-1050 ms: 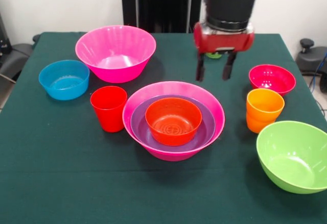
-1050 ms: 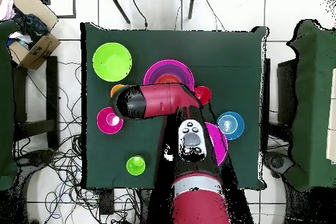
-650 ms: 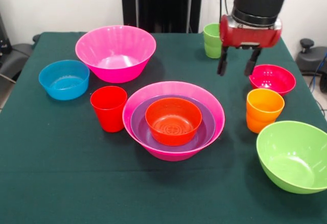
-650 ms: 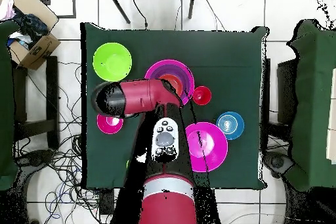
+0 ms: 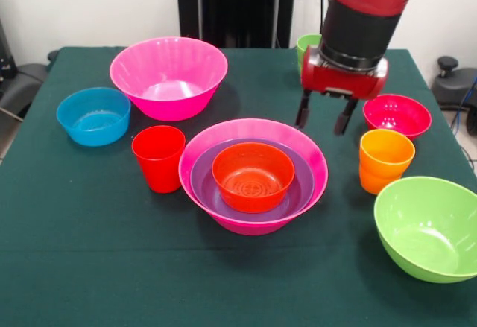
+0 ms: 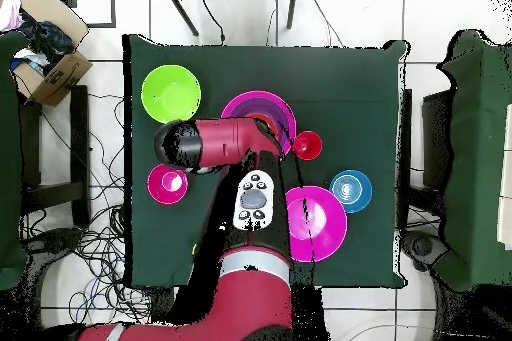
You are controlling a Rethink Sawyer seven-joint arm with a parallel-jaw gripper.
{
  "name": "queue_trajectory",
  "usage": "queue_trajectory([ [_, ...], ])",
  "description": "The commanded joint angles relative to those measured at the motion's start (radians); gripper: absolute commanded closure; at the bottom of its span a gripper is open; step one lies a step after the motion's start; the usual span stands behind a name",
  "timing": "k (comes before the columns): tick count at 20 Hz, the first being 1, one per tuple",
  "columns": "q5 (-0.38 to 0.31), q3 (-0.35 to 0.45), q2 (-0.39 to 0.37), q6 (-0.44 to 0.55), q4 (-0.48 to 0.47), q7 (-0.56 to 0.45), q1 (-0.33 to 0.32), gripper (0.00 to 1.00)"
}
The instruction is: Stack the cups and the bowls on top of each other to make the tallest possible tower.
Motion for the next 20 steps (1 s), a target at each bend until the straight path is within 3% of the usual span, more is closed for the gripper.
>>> queue_trajectory([
  [1, 0.057, 0.020, 0.093, 0.100, -0.092, 0.182, 0.002, 0.00],
  [6, 0.086, 0.017, 0.105, 0.075, -0.081, 0.206, 0.039, 0.00],
  [18, 0.163, -0.059, 0.029, 0.152, -0.042, 0.270, 0.150, 0.00],
  [20, 0.180, -0.058, 0.026, 0.126, -0.016, 0.281, 0.162, 0.00],
])
